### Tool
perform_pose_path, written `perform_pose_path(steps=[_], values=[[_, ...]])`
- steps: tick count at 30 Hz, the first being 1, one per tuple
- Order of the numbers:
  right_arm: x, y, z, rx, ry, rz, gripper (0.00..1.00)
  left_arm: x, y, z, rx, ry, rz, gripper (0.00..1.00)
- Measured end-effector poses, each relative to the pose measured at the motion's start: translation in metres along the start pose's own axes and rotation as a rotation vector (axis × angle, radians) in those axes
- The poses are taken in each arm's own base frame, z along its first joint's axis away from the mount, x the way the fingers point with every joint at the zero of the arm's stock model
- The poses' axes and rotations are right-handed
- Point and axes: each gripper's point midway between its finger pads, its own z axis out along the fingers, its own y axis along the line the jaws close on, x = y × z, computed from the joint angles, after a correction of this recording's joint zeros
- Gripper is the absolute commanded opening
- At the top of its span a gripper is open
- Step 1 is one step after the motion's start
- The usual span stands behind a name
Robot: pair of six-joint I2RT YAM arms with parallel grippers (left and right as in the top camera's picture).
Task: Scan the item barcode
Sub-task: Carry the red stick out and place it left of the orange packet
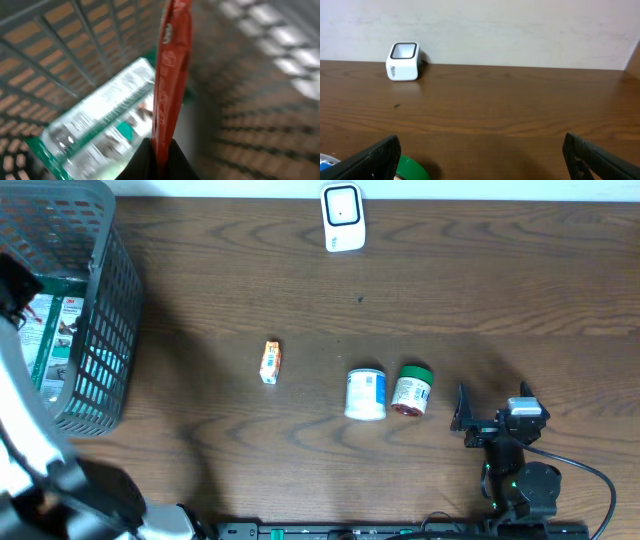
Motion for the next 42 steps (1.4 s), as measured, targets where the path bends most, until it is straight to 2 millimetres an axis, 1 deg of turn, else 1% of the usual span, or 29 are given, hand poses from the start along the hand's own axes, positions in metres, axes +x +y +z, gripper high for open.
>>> perform_pose_path(steps=[2,4,6,8,11,12,13,14,15,18,21,24,27,32,34,36,37,39,40,41,42], values=[[0.0,0.0,0.0,0.0,0.0,0.0,0.99,0.004,-0.016,-0.029,0.076,-0.003,-0.011,0.08],[0.0,0.0,0.0,0.0,0.0,0.0,0.99,0.017,-0.037,-0.06,0.158,0.015,0.002,0.07],[0.0,0.0,0.0,0.0,0.0,0.0,0.99,0.032,-0.053,-0.079,0.204,0.042,0.024,0.07],[0.0,0.0,0.0,0.0,0.0,0.0,0.99,0.052,-0.077,-0.099,0.267,0.079,0.074,0.08],[0.0,0.0,0.0,0.0,0.0,0.0,0.99,0.08,-0.112,-0.117,0.338,0.128,0.167,0.07],[0.0,0.0,0.0,0.0,0.0,0.0,0.99,0.088,-0.122,-0.119,0.357,0.143,0.195,0.07],[0.0,0.0,0.0,0.0,0.0,0.0,0.99,0.101,-0.134,-0.12,0.374,0.163,0.236,0.08],[0.0,0.0,0.0,0.0,0.0,0.0,0.99,0.111,-0.142,-0.12,0.386,0.184,0.262,0.08],[0.0,0.0,0.0,0.0,0.0,0.0,0.99,0.125,-0.15,-0.118,0.394,0.213,0.298,0.07],[0.0,0.0,0.0,0.0,0.0,0.0,0.99,0.169,-0.167,-0.104,0.375,0.3,0.402,0.08],[0.0,0.0,0.0,0.0,0.0,0.0,0.99,0.215,-0.176,-0.079,0.322,0.388,0.506,0.08],[0.0,0.0,0.0,0.0,0.0,0.0,0.99,0.257,-0.178,-0.048,0.244,0.464,0.599,0.08],[0.0,0.0,0.0,0.0,0.0,0.0,0.99,0.287,-0.174,-0.018,0.149,0.511,0.666,0.08],[0.0,0.0,0.0,0.0,0.0,0.0,0.99,0.326,-0.169,0.031,0.033,0.581,0.732,0.08],[0.0,0.0,0.0,0.0,0.0,0.0,0.99,0.338,-0.165,0.047,-0.002,0.61,0.746,0.08],[0.0,0.0,0.0,0.0,0.0,0.0,0.99,0.35,-0.158,0.06,-0.038,0.641,0.762,0.1],[0.0,0.0,0.0,0.0,0.0,0.0,0.99,0.355,-0.155,0.065,-0.057,0.653,0.771,0.13],[0.0,0.0,0.0,0.0,0.0,0.0,0.99,0.36,-0.151,0.072,-0.078,0.666,0.777,0.29],[0.0,0.0,0.0,0.0,0.0,0.0,0.99,0.363,-0.149,0.074,-0.086,0.672,0.778,0.32],[0.0,0.0,0.0,0.0,0.0,0.0,0.99,0.363,-0.148,0.074,-0.089,0.674,0.783,0.38],[0.0,0.0,0.0,0.0,0.0,0.0,0.99,0.363,-0.148,0.074,-0.093,0.674,0.782,0.46]])
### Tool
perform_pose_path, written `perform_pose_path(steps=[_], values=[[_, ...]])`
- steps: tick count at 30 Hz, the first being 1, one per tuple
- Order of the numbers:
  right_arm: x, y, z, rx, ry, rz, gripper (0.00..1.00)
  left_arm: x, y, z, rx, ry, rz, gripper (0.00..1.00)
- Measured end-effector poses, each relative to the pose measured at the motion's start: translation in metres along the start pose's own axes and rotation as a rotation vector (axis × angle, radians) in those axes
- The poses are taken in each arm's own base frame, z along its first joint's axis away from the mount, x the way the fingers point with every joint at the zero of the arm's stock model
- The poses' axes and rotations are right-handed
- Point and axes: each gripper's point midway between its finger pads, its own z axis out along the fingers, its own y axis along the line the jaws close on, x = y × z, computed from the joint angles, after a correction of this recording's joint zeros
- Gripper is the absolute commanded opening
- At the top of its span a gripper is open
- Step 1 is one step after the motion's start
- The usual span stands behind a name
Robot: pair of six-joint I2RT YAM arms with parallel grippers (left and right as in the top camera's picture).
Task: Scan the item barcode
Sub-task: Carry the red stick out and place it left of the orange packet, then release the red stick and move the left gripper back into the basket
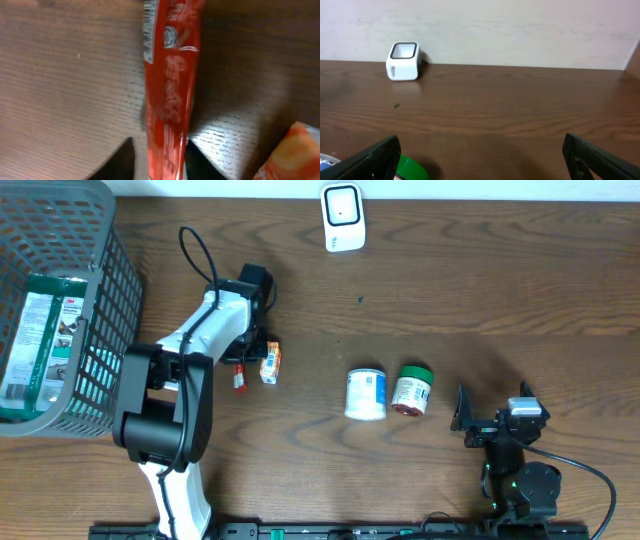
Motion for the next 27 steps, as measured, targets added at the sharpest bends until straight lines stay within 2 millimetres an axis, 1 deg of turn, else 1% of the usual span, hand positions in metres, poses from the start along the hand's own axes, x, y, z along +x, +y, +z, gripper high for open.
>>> perform_pose_path(steps=[6,8,10,13,14,15,17,20,22,23,25,27], values=[[0.0,0.0,0.0,0.0,0.0,0.0,0.99,0.001,0.003,-0.004,-0.007,-0.002,0.0,0.64],[0.0,0.0,0.0,0.0,0.0,0.0,0.99,0.0,0.004,-0.011,-0.004,-0.017,-0.004,0.66],[0.0,0.0,0.0,0.0,0.0,0.0,0.99,-0.002,0.006,-0.023,0.007,-0.045,-0.009,0.67],[0.0,0.0,0.0,0.0,0.0,0.0,0.99,-0.004,0.011,-0.051,0.028,-0.108,-0.021,0.68],[0.0,0.0,0.0,0.0,0.0,0.0,0.99,-0.005,0.013,-0.061,0.037,-0.133,-0.028,0.71],[0.0,0.0,0.0,0.0,0.0,0.0,0.99,-0.007,0.016,-0.076,0.051,-0.174,-0.036,0.73],[0.0,0.0,0.0,0.0,0.0,0.0,0.99,-0.01,0.022,-0.107,0.08,-0.26,-0.057,0.74],[0.0,0.0,0.0,0.0,0.0,0.0,0.99,-0.01,0.032,-0.147,0.118,-0.373,-0.086,0.74],[0.0,0.0,0.0,0.0,0.0,0.0,0.99,-0.008,0.046,-0.18,0.148,-0.469,-0.123,0.74],[0.0,0.0,0.0,0.0,0.0,0.0,0.99,-0.006,0.053,-0.192,0.157,-0.505,-0.141,0.74],[0.0,0.0,0.0,0.0,0.0,0.0,0.99,0.0,0.065,-0.212,0.171,-0.561,-0.169,0.74],[0.0,0.0,0.0,0.0,0.0,0.0,0.99,0.009,0.074,-0.227,0.178,-0.598,-0.185,0.74]])
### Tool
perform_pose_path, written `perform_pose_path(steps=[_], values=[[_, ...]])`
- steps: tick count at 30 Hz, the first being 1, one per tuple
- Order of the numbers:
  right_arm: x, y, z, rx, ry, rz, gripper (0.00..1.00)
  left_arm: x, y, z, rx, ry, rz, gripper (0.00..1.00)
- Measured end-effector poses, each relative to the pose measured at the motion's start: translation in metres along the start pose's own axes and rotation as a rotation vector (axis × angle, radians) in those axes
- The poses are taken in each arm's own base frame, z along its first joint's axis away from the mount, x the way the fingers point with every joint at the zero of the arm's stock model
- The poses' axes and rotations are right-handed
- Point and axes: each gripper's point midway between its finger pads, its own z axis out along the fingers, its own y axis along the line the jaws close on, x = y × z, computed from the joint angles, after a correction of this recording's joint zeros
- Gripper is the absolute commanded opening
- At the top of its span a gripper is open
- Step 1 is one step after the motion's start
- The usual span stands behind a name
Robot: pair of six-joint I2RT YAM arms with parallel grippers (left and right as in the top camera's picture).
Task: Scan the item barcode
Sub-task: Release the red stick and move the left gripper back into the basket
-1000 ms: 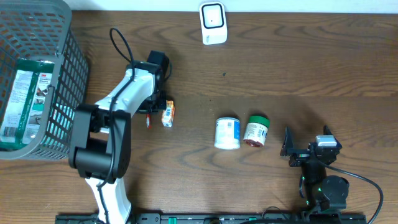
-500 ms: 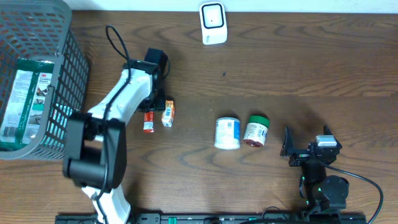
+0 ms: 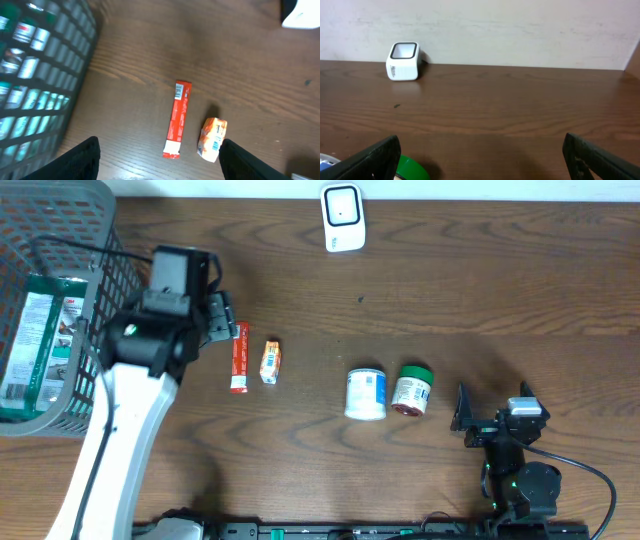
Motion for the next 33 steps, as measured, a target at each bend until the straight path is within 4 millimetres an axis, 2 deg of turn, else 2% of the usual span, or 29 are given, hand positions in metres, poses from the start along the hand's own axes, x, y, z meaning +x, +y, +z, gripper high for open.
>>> perform_pose_path(steps=[5,8,14,16,17,20,22,27,33], values=[[0.0,0.0,0.0,0.0,0.0,0.0,0.99,-0.007,0.009,-0.027,0.013,-0.075,-0.026,0.74],[0.0,0.0,0.0,0.0,0.0,0.0,0.99,-0.011,0.021,-0.03,-0.011,-0.092,-0.058,0.79],[0.0,0.0,0.0,0.0,0.0,0.0,0.99,-0.018,0.059,-0.027,-0.047,-0.091,-0.185,0.79],[0.0,0.0,0.0,0.0,0.0,0.0,0.99,-0.025,0.069,-0.031,-0.027,-0.102,-0.238,0.79],[0.0,0.0,0.0,0.0,0.0,0.0,0.99,-0.04,0.084,-0.043,-0.001,-0.143,-0.304,0.79],[0.0,0.0,0.0,0.0,0.0,0.0,0.99,-0.062,0.1,-0.063,0.06,-0.216,-0.376,0.79],[0.0,0.0,0.0,0.0,0.0,0.0,0.99,-0.067,0.109,-0.07,0.072,-0.238,-0.403,0.79],[0.0,0.0,0.0,0.0,0.0,0.0,0.99,-0.051,0.103,-0.061,0.101,-0.146,-0.413,0.79],[0.0,0.0,0.0,0.0,0.0,0.0,0.99,-0.037,0.089,-0.028,0.121,-0.005,-0.393,0.79]])
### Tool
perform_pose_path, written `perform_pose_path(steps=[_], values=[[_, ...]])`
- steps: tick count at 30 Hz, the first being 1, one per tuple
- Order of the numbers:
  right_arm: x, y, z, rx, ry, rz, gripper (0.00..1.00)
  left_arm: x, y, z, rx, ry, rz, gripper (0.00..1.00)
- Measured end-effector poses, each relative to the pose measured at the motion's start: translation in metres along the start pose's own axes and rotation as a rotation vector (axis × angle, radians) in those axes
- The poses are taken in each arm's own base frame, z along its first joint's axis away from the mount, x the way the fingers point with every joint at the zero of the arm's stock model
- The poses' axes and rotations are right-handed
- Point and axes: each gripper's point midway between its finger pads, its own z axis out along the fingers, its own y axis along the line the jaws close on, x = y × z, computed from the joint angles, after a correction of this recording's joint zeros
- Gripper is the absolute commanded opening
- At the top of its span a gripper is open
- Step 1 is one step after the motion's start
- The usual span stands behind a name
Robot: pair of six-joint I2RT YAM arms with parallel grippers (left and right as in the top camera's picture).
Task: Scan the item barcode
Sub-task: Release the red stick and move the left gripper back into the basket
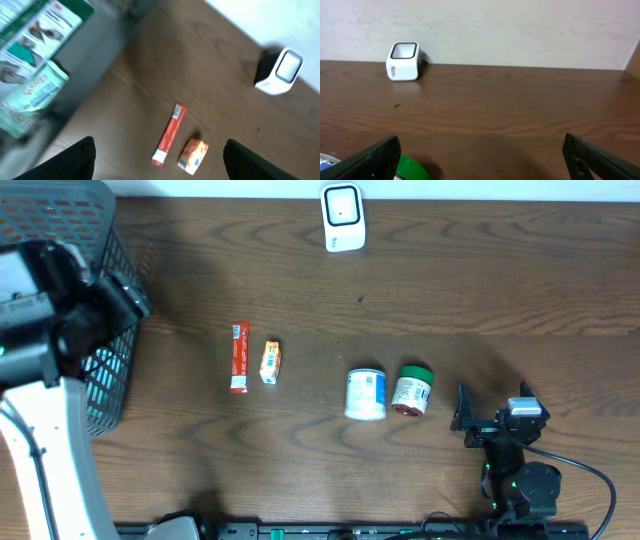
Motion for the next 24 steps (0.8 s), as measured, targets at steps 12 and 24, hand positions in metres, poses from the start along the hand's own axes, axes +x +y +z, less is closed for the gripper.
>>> perform_pose_path(steps=[12,24], values=[[0.0,0.0,0.0,0.0,0.0,0.0,0.99,-0.023,-0.008,0.031,0.009,-0.037,0.063,0.79],[0.0,0.0,0.0,0.0,0.0,0.0,0.99,-0.073,0.017,0.014,-0.156,-0.245,0.051,0.79]])
